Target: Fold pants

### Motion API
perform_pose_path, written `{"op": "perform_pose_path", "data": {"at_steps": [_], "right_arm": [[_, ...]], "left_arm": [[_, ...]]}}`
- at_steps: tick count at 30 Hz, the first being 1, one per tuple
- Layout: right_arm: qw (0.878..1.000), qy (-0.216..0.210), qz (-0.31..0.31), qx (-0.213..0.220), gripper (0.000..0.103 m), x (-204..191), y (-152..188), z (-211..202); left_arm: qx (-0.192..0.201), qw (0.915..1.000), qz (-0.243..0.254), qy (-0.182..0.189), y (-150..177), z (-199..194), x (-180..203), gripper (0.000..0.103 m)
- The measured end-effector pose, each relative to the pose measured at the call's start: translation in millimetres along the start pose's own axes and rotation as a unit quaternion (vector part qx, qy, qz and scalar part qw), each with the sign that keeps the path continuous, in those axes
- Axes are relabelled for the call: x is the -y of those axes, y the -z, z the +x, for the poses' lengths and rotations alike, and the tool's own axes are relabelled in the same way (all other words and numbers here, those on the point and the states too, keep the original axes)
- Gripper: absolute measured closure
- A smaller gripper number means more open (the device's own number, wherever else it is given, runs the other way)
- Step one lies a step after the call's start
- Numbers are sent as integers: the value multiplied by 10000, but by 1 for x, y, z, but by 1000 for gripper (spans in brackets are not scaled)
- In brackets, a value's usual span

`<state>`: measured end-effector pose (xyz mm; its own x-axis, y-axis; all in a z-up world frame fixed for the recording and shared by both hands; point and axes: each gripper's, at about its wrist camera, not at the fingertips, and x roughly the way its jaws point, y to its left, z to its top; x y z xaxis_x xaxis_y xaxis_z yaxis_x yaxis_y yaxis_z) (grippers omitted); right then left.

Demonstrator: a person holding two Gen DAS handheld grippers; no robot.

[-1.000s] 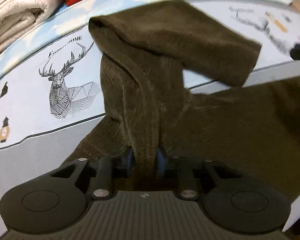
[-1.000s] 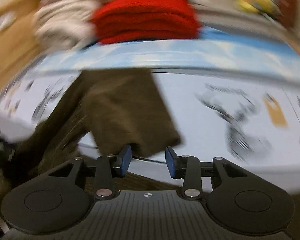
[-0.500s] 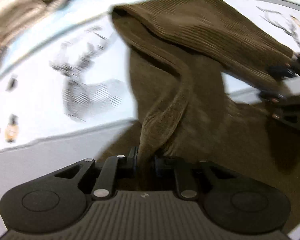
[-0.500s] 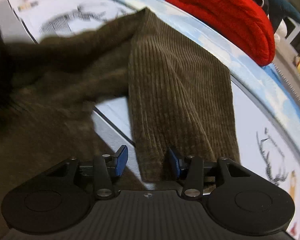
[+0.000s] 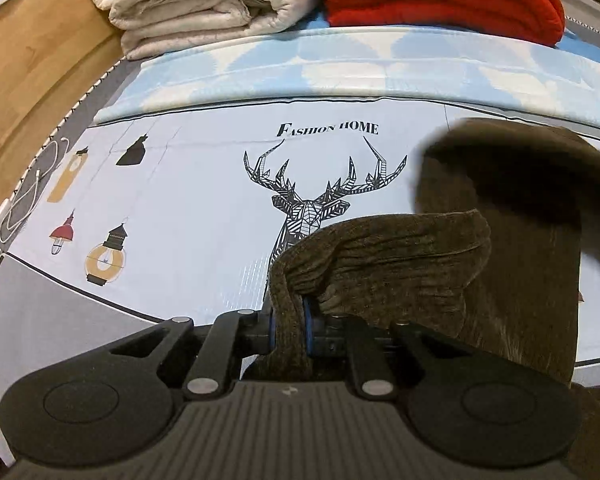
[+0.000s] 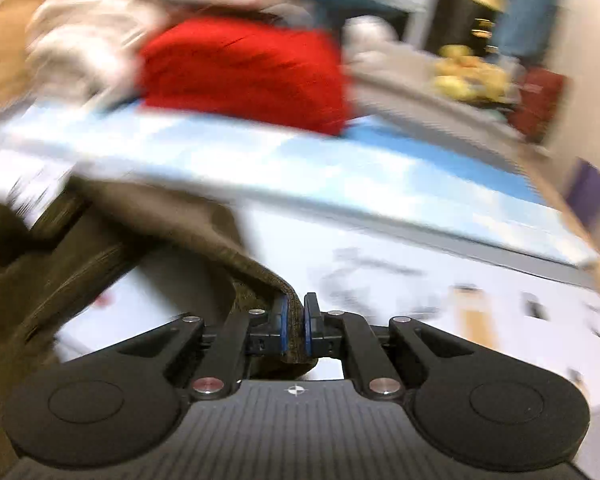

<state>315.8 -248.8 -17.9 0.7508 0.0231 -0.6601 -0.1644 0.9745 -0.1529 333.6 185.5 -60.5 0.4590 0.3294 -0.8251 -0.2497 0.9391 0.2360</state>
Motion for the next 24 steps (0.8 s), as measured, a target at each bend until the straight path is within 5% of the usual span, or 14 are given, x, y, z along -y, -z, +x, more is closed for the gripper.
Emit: {"op": "perform_pose_path", "data": {"at_steps": [6,12,17,21,24], "right_arm": [[9899,1137,831,147,96,140,-5,-65],[9756,1562,1541,-94,96,220,-5,-94],[9628,1733,2015,-495,95,236,-12,-35],[9546,1702,2434,-231,91,231,-27,57],[9478,1884,2561,-233,73,211,-13,96]], "left_arm": [[164,9993,302,172,3,-11,10,91],[386,9977,522,204,-1,-13,27,91],[377,9986,299,223,-11,16,30,91],[185,9996,-106,162,-14,37,30,87],[71,9997,-214,136,-20,34,30,73]]}}
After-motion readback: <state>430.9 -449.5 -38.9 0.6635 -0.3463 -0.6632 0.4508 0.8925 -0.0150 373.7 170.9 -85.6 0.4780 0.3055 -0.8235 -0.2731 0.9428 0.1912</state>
